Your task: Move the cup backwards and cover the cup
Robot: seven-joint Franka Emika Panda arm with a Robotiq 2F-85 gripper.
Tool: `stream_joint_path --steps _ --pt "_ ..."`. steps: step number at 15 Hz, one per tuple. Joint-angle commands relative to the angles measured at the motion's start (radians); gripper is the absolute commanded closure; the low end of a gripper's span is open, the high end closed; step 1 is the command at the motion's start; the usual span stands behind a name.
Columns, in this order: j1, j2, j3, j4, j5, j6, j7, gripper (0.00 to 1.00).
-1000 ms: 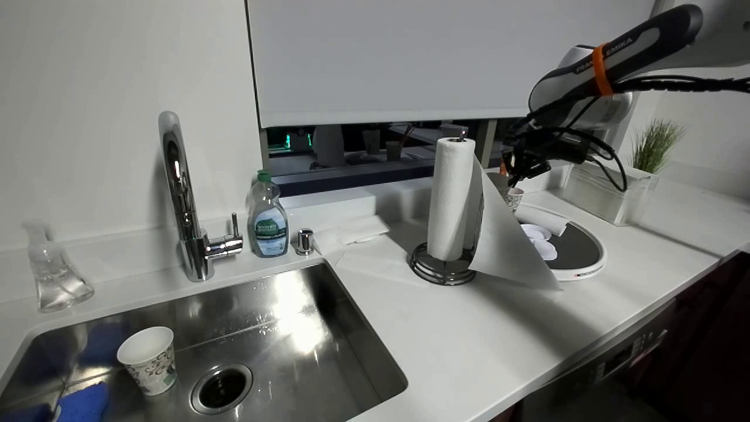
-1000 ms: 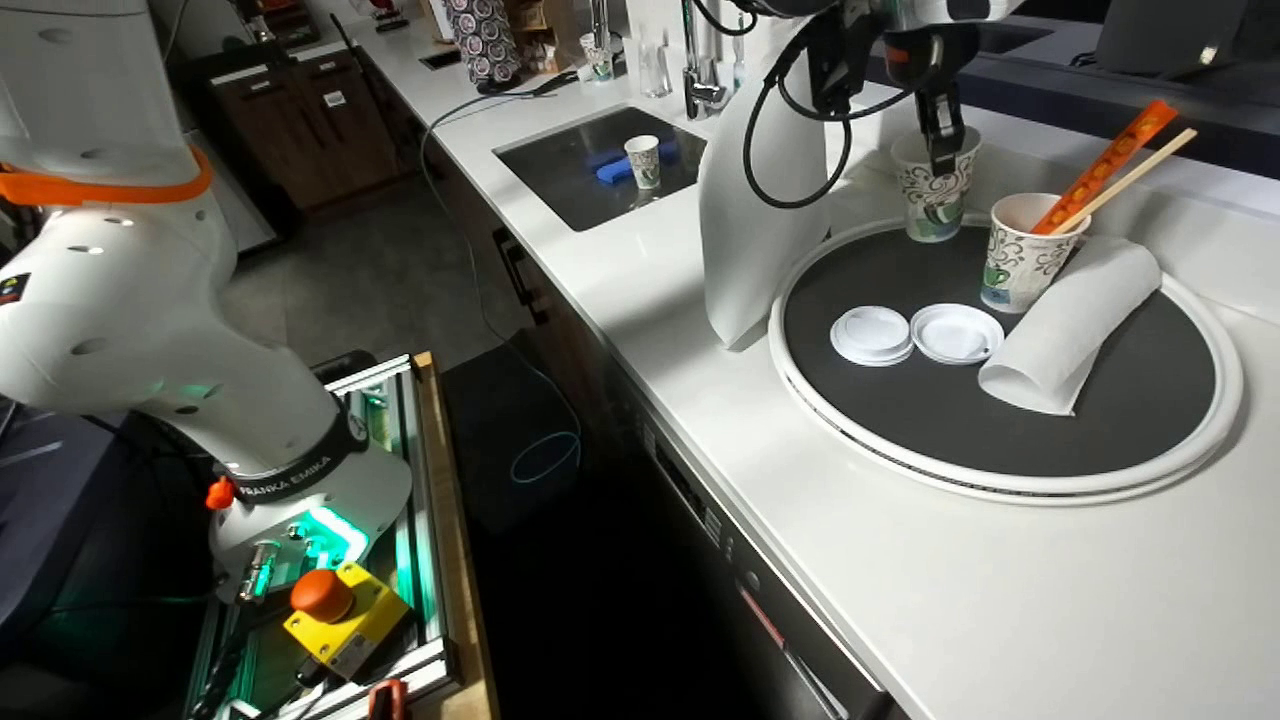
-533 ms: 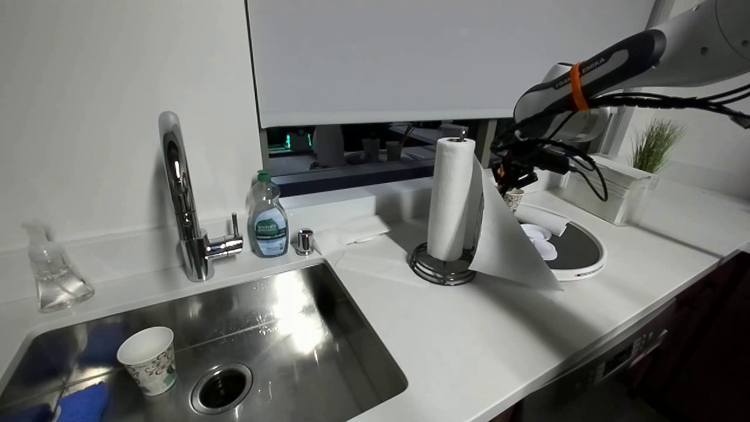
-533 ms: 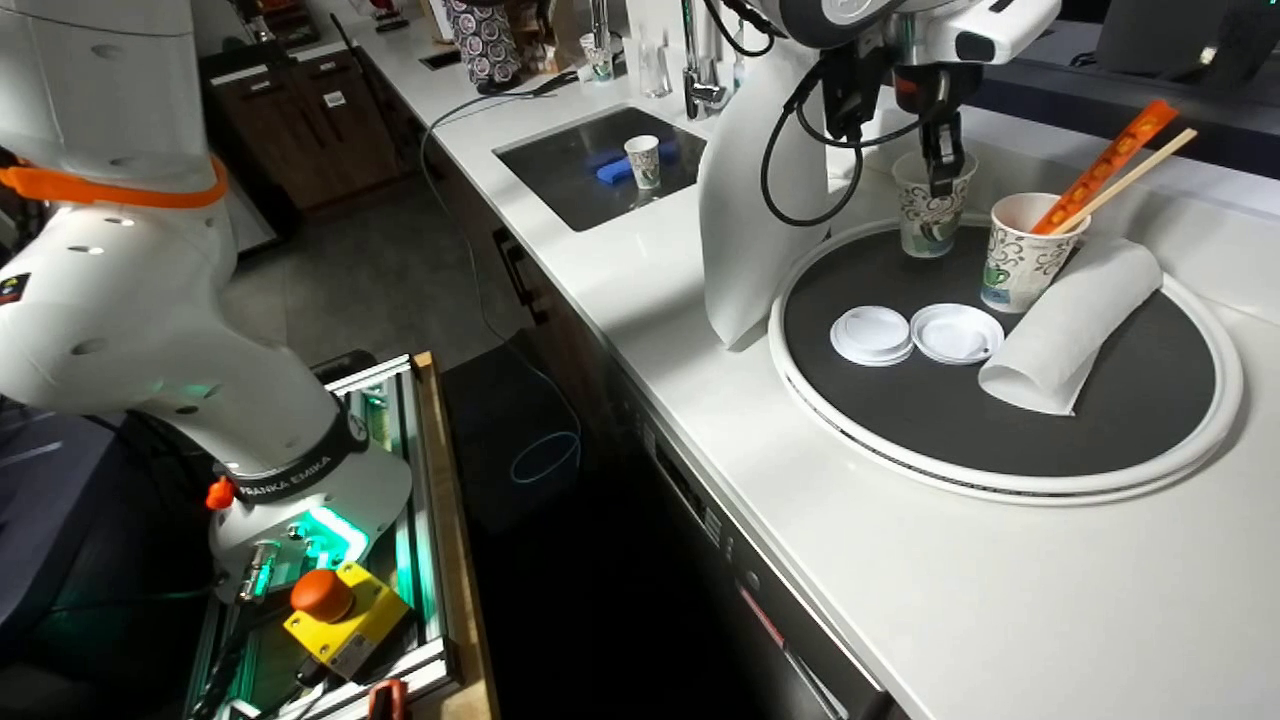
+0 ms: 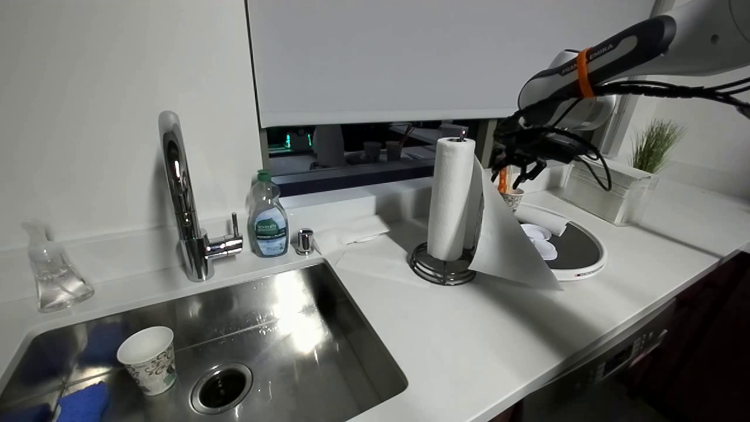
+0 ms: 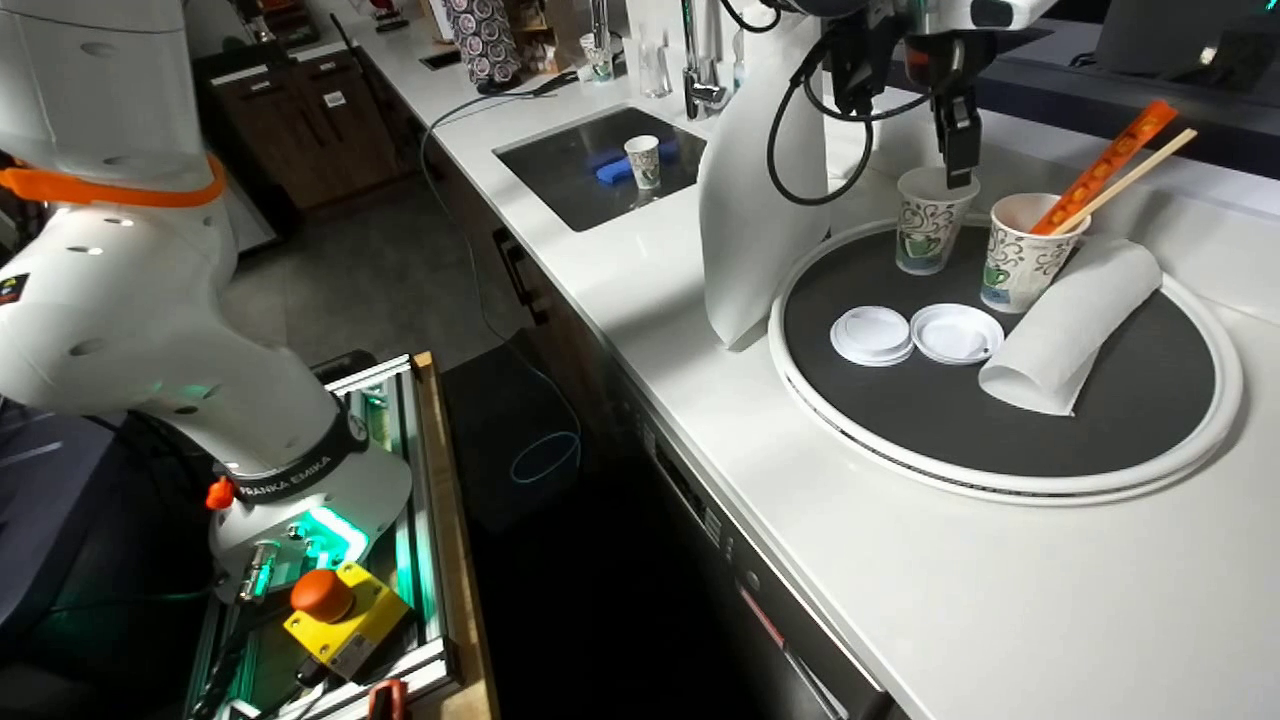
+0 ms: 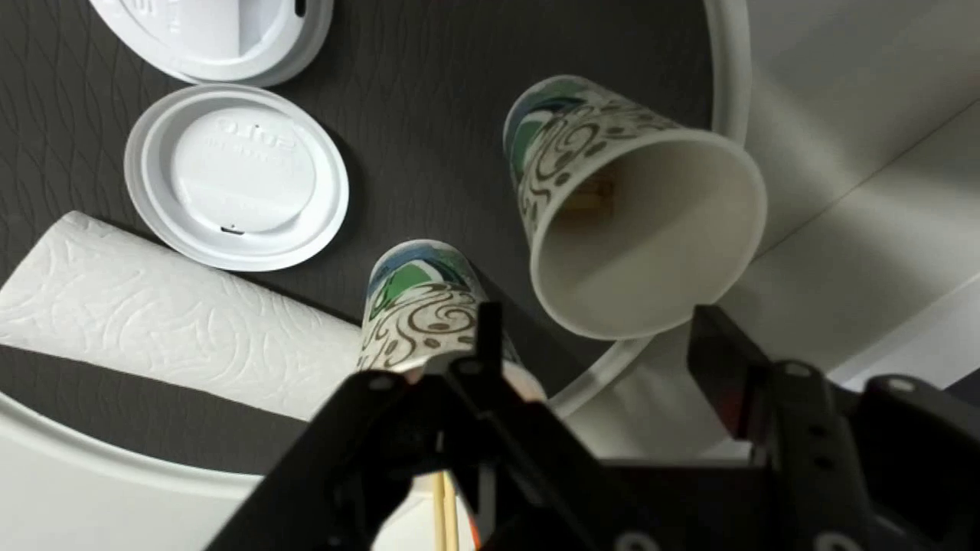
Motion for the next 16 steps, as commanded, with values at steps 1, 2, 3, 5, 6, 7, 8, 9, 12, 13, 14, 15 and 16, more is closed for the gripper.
stream_joint_path --steps 1,2,3,5,6,7,8,9,12,13,14,15,16 --pt "-0.007 -0.169 -0.011 -0.177 -0.011 -0.055 -0.048 0.04" --pt "0.0 -0.206 -0.026 -0.226 -0.036 -0.088 -0.039 0.01" --pt "0.0 -0.235 -0.034 -0.261 -0.053 -0.125 -0.04 0.0" --pt "0.001 -0.273 -0.059 -0.328 -0.111 -0.188 -0.012 0.0" --pt "-0.008 -0.284 -0.063 -0.359 -0.12 -0.205 -0.022 0.0" --pt "-0.012 -0.292 -0.073 -0.4 -0.144 -0.194 -0.017 0.0" --pt "-0.017 -0.285 -0.078 -0.423 -0.147 -0.177 -0.01 0.0" --pt "-0.028 -0.267 -0.07 -0.442 -0.095 -0.124 -0.034 0.0" --pt "-0.023 -0.249 -0.066 -0.489 -0.055 0.0 0.043 0.0" --pt "-0.017 -0.243 -0.064 -0.5 -0.045 0.04 0.068 0.0" --pt "-0.016 -0.24 -0.059 -0.505 -0.037 0.044 0.064 0.0" --pt "-0.023 -0.238 -0.066 -0.478 -0.064 0.004 0.033 0.0" --pt "-0.021 -0.234 -0.064 -0.481 -0.063 0.01 0.036 0.0"
